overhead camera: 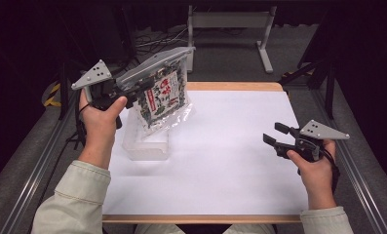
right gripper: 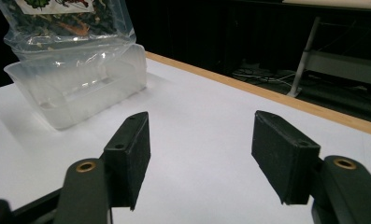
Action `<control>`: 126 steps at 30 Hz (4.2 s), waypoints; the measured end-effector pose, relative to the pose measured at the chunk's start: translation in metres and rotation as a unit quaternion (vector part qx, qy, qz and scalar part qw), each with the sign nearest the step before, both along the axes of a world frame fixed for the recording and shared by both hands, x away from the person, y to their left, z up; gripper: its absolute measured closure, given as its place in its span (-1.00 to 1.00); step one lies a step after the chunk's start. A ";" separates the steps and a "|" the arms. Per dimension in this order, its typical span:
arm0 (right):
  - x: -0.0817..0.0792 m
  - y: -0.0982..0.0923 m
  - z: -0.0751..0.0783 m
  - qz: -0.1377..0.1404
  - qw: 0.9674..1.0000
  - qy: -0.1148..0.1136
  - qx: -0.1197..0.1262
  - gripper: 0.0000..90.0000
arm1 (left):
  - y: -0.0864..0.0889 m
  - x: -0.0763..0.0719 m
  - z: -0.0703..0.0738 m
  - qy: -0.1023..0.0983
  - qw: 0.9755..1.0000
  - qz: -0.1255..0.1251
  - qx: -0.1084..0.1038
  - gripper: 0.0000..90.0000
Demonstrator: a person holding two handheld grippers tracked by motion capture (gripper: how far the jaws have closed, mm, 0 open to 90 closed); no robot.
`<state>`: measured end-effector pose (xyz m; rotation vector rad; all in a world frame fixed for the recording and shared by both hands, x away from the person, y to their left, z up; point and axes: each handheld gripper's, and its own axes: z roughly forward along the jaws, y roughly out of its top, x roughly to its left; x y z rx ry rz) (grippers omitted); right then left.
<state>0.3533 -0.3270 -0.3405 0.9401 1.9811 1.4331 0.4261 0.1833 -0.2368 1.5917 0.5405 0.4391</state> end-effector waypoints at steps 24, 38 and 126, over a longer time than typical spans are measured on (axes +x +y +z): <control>-0.017 -0.014 -0.005 -0.018 1.000 0.006 0.007 -0.12 | 0.026 0.031 -0.027 -0.004 0.999 0.047 0.020 0.64; -0.017 -0.015 -0.004 -0.021 1.000 0.008 0.010 -0.14 | 0.036 0.035 -0.048 0.014 0.997 0.071 0.033 0.64; -0.002 -0.001 -0.011 0.000 1.000 0.017 0.014 -0.18 | 0.049 0.040 -0.093 0.075 0.992 0.095 0.036 -0.10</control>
